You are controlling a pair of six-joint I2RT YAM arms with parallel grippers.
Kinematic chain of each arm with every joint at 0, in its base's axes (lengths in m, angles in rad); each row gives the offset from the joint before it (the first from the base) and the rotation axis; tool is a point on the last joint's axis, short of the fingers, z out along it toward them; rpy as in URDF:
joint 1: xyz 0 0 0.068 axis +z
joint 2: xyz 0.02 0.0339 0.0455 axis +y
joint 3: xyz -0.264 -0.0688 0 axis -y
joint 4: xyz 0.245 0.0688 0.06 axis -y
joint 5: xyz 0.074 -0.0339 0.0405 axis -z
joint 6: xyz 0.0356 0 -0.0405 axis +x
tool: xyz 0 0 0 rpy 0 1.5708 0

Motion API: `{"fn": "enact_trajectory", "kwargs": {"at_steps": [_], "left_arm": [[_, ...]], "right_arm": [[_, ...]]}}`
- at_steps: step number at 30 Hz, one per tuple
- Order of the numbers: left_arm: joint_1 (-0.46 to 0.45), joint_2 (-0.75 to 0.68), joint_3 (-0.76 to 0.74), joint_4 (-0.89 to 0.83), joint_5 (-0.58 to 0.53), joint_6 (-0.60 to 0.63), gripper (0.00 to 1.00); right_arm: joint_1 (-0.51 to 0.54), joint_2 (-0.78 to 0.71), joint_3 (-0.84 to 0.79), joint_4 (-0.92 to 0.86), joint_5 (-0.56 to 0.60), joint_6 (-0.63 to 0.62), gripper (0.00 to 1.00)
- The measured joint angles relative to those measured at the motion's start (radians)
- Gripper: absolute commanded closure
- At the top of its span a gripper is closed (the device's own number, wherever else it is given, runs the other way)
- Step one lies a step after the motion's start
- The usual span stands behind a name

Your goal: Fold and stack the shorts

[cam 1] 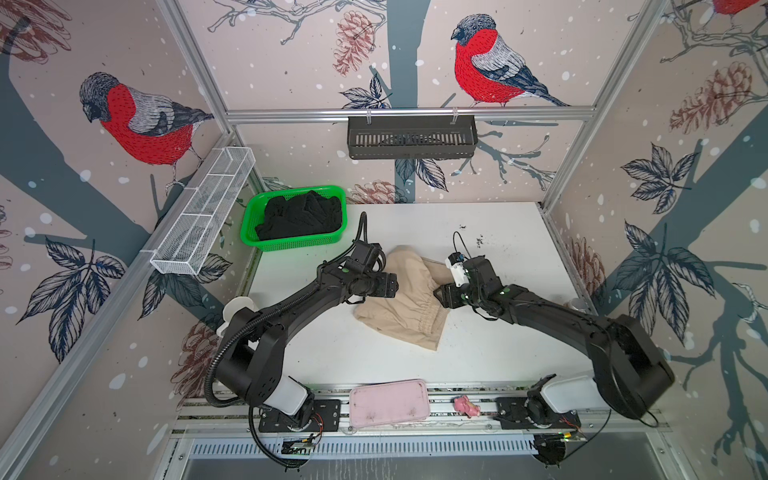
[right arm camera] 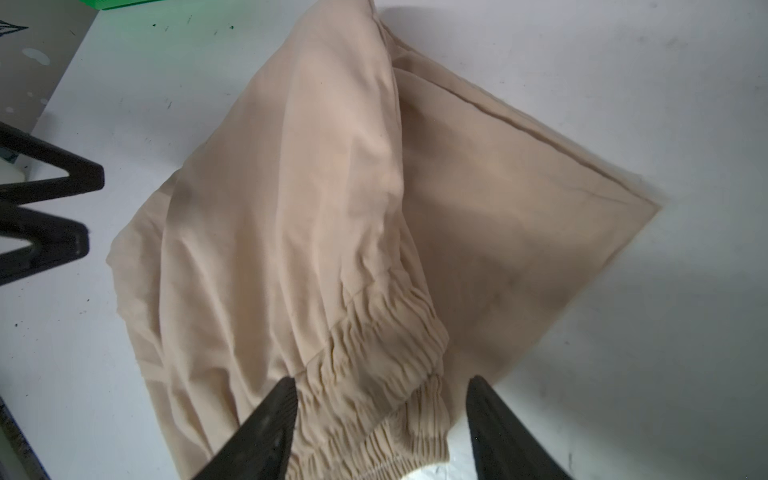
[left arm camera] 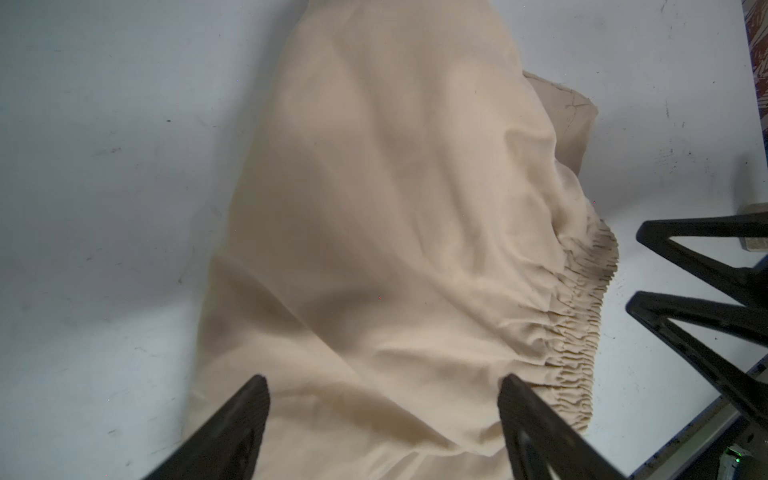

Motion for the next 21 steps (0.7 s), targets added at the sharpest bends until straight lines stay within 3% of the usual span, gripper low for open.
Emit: {"fn": "enact_trajectory", "kwargs": {"at_steps": [2,6,9,16,21], "left_arm": [[0.000,0.005,-0.028,0.043,0.003,0.002,0.18],[0.000,0.008,-0.115,0.107,0.007,0.006,0.21],[0.000,0.026,-0.162,0.143,0.020,0.005,0.24],[-0.042,0.041,-0.228,0.209,0.027,-0.003,0.24],[-0.090,0.020,-0.208,0.190,0.026,-0.002,0.09]], "right_arm": [[-0.011,0.046,0.014,0.017,-0.008,-0.009,0.36],[-0.051,0.111,0.035,0.039,-0.021,-0.009,0.55],[-0.060,0.165,0.052,0.032,-0.013,-0.015,0.58],[-0.058,0.216,0.084,-0.014,0.050,-0.064,0.55],[-0.066,0.206,0.110,-0.061,0.079,-0.081,0.46]]}}
